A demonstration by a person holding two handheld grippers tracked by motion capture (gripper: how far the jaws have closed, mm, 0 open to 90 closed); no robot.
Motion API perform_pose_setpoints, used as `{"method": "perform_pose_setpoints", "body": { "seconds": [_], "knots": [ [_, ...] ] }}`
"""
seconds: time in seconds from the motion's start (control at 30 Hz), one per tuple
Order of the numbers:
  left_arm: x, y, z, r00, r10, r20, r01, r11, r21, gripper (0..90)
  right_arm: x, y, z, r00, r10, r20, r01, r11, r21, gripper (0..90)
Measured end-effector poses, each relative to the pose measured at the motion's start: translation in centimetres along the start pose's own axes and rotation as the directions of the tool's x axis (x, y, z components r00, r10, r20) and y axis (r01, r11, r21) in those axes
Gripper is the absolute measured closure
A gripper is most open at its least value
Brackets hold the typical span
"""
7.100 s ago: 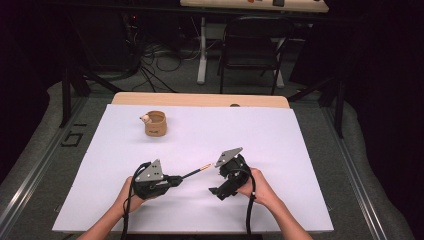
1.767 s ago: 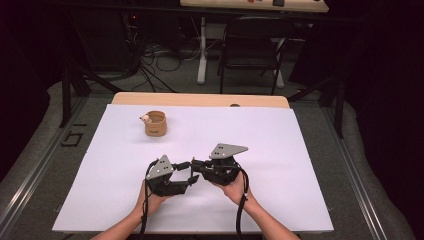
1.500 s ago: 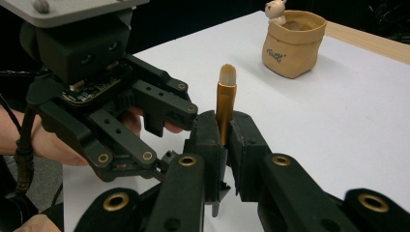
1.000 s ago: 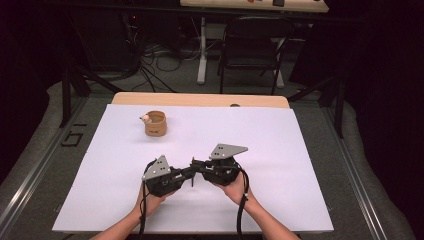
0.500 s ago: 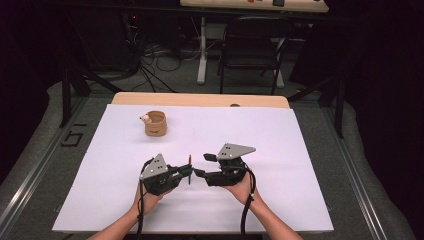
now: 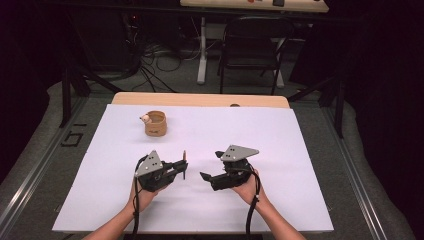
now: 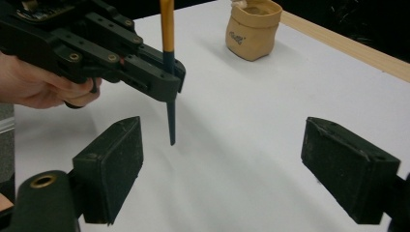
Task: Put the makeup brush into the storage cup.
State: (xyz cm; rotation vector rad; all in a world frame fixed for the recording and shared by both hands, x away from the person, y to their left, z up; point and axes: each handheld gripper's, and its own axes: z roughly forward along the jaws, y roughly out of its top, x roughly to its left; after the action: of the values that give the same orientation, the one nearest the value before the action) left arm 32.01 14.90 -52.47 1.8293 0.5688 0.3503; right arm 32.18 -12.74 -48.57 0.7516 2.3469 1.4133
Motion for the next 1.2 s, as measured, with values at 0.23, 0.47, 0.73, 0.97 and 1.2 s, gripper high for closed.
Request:
{"method": "perform_pose_setpoints", "body": {
  "seconds": [0.23, 0.47, 0.73, 0.97, 1.2],
  "knots": [
    [0.8, 0.1, -0.8, 0.9999, -0.003, -0.013, 0.003, 0.9999, -0.011, 82.6, -0.7, -0.8, -0.7, 0.9985, -0.019, 0.051, 0.019, 1.0, 0.002, 7.1],
    [1.3, 0.1, -1.3, 0.9987, -0.004, -0.05, 0.003, 0.9999, -0.015, 82.6, -1.3, -1.5, -1.2, 0.9951, -0.029, 0.095, 0.028, 1.0, 0.008, 0.0],
    [1.9, 0.2, -1.7, 0.9975, -0.009, -0.07, 0.008, 0.9997, -0.022, 82.6, -1.6, -2.5, -2.3, 0.9916, -0.03, 0.126, 0.035, 0.999, -0.038, 0.0],
    [2.5, 0.3, -2.0, 0.9966, -0.012, -0.081, 0.01, 0.9997, -0.024, 82.6, -1.9, -3.3, -2.9, 0.9887, -0.013, 0.149, 0.021, 0.998, -0.054, 0.0],
    [3.0, 0.4, -2.3, 0.9954, -0.014, -0.095, 0.011, 0.9995, -0.029, 82.6, -2.0, -4.0, -3.5, 0.9873, 0.002, 0.159, 0.007, 0.998, -0.058, 0.0]
  ]
}}
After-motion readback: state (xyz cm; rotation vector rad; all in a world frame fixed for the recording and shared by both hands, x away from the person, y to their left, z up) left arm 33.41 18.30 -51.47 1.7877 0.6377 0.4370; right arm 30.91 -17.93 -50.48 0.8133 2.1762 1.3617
